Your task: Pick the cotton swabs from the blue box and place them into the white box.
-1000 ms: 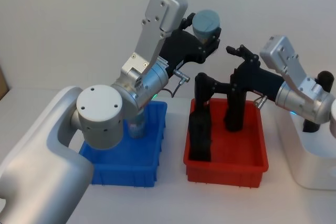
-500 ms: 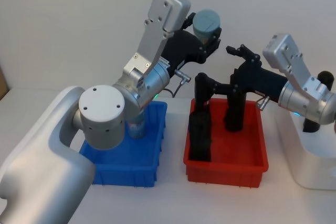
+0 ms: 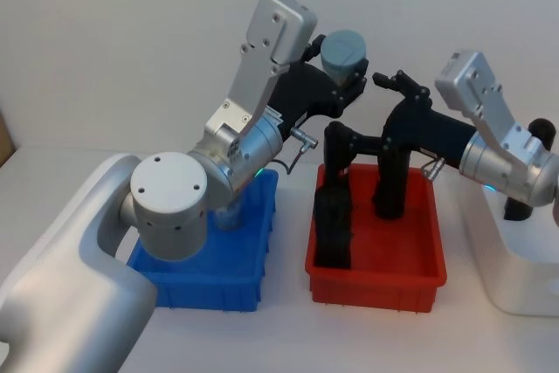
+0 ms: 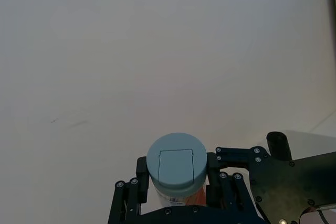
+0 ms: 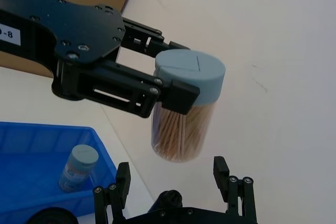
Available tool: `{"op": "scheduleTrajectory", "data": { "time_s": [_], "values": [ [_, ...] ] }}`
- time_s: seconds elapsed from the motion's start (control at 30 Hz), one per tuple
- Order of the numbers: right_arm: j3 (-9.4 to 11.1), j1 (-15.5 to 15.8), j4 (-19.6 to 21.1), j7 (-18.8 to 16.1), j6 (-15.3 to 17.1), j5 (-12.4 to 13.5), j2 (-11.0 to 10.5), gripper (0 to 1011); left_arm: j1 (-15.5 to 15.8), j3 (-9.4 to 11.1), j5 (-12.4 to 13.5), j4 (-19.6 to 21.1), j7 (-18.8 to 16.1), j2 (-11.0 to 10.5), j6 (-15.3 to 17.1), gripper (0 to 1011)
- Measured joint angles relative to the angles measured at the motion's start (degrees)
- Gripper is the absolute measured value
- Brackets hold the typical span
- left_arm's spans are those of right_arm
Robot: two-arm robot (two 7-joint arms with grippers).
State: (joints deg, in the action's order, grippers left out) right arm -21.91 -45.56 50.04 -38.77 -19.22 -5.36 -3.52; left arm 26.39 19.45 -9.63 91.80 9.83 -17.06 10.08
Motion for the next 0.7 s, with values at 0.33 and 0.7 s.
{"op": "scheduleTrajectory", "data": {
  "time_s": [0.33, 0.7],
  "values": [
    [-0.46, 0.08, 0.95, 0.25, 0.57, 0.53, 0.09, 1002, -0.1, 0.37, 0.22, -0.28, 0.63, 0.46, 0.18, 669],
    [-0.86, -0.22, 0.97, 0.82, 1.06, 0.98, 0.35, 1002, 0.03, 0.59, 0.42, -0.9, 1.19, 0.94, 0.09, 669]
  ]
}}
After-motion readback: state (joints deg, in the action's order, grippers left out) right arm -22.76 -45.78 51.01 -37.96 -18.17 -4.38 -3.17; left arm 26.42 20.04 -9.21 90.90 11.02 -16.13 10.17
